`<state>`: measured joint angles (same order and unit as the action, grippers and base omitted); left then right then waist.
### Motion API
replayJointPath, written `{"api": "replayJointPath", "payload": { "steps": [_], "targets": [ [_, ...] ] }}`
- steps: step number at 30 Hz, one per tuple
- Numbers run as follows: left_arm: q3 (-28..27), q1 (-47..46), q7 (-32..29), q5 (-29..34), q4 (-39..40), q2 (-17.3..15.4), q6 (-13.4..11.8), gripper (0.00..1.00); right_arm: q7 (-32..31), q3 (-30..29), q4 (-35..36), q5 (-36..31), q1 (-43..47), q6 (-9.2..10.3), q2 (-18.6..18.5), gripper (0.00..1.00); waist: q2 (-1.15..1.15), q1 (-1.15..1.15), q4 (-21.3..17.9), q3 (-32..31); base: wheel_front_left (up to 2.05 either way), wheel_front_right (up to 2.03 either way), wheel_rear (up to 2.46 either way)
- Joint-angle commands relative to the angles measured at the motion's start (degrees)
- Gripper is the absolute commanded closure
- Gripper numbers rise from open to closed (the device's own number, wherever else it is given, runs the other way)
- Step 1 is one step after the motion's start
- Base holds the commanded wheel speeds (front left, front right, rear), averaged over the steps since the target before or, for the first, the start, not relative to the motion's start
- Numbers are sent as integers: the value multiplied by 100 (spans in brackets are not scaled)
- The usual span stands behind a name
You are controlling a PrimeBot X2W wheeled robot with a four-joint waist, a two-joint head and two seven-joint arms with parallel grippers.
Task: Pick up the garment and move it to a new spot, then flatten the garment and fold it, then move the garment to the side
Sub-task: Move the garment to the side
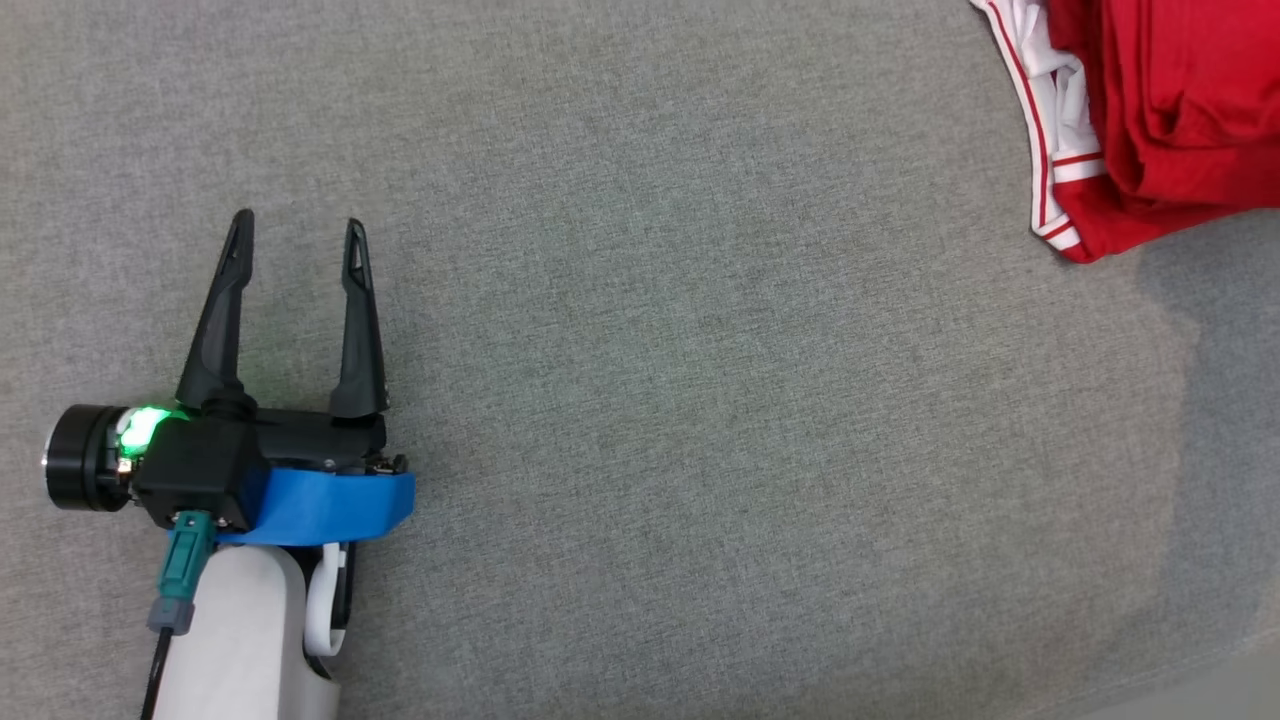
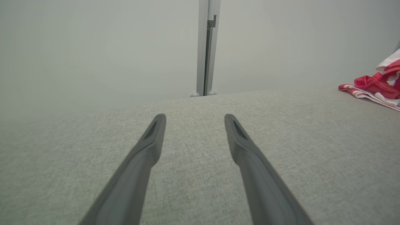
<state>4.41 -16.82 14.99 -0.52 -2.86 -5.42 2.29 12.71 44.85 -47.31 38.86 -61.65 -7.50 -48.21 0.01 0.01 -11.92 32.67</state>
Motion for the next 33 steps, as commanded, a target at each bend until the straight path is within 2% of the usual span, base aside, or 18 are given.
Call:
{"api": "replayJointPath", "payload": {
  "steps": [1, 4, 5, 6, 7, 15, 20, 27, 33],
  "targets": [
    [-16, -121, 26, 1, 71, -62, -16, 0, -29, 92, -125, 94, -150, 1, 33, 100, -1, -1, 2, 47, 0, 0, 0],
    [-14, -133, 26, -6, 125, -91, -14, 0, -39, 199, -367, 185, -301, 1, 148, 100, -1, -1, 6, 107, 0, 0, 0],
    [-9, -140, 25, -2, 135, -97, -17, 0, -41, 222, -464, 209, -345, 1, 188, 85, -1, -1, 11, 125, 0, 0, 0],
    [-3, -145, 26, 0, 139, -104, -17, 0, -9, 236, -559, 191, -419, 1, 210, 63, -1, -1, 20, 144, 0, 0, 0],
    [-1, -151, 25, -1, 139, -115, -18, 0, 24, 238, -661, 175, -486, 1, 246, 0, -1, -1, 29, 162, 0, 0, 0],
    [26, -159, 19, -26, 110, -109, -71, 0, 165, 278, -1462, 58, -845, 1, 535, 0, -1, -1, 94, 215, 0, 0, 0],
    [-12, -73, 21, -104, 41, -80, -81, 0, 246, 217, -1561, -73, -871, 1, 676, 0, -1, -1, 136, 23, 0, 0, 0],
    [-67, 94, 21, -213, -60, -18, -117, 0, 244, -557, -765, -406, -510, 1, 783, 0, -1, -1, 236, -397, 0, 0, 0],
    [-150, 344, 20, -327, -164, 58, -129, 0, 248, -1503, 184, -994, 232, 1, 1154, 0, -1, -1, 445, -882, 0, 0, 0]
  ]
}}
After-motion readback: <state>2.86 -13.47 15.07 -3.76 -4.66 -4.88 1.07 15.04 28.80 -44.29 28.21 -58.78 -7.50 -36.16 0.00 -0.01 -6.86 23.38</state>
